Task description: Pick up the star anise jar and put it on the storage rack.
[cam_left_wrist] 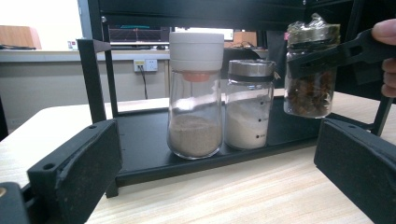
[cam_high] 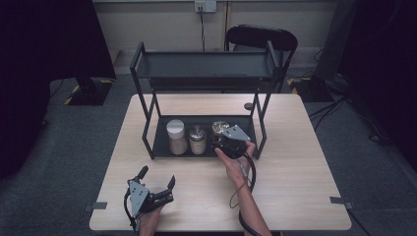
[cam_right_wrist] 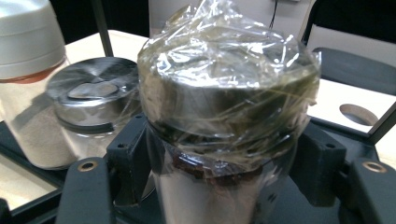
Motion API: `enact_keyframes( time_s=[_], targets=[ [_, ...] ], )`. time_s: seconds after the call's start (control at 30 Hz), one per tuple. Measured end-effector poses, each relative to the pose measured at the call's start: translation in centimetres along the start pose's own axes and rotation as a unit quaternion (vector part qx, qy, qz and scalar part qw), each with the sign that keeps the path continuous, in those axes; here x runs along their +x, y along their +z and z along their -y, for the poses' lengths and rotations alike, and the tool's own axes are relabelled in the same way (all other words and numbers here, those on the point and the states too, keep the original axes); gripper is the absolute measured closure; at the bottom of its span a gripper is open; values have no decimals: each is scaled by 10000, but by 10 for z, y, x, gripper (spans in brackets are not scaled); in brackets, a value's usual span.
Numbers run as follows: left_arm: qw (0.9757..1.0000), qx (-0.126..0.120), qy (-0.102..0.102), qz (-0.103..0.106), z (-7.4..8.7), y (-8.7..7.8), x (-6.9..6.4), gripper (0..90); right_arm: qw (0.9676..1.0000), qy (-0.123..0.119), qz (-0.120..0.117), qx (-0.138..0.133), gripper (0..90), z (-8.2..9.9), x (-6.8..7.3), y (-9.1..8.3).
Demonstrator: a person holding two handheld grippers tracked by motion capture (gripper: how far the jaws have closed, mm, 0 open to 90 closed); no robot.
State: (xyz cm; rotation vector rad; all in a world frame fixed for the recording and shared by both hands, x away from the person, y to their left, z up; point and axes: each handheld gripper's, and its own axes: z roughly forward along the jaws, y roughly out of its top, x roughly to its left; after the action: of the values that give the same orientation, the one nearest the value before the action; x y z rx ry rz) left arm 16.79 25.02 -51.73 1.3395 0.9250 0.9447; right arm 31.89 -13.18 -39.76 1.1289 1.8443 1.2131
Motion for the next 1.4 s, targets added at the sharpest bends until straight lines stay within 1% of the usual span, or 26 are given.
enact_keyframes(
  time_s=[0.07,0.3,0.37,0.43,0.67,0.93,1.4],
  targets=[
    [10000,-7,6,-5,0,0,0,2,10000,-1,14,14,309,0,0,3],
    [10000,-1,-1,-17,0,0,-1,2,9998,0,25,206,309,-2,-2,13],
    [10000,-10,4,-25,0,0,-1,2,9997,35,19,225,309,-1,-3,15],
    [10000,-5,6,-25,0,0,-1,2,9997,14,18,243,309,-1,-3,16],
    [10000,-11,4,-26,0,0,-1,2,9994,49,18,350,309,1,-3,22],
    [10000,-16,-6,-31,1,0,-1,1,9991,165,17,382,309,4,-5,25],
    [10000,-16,-6,-36,1,0,-1,2,9992,228,57,338,309,10,-4,23]
  ],
)
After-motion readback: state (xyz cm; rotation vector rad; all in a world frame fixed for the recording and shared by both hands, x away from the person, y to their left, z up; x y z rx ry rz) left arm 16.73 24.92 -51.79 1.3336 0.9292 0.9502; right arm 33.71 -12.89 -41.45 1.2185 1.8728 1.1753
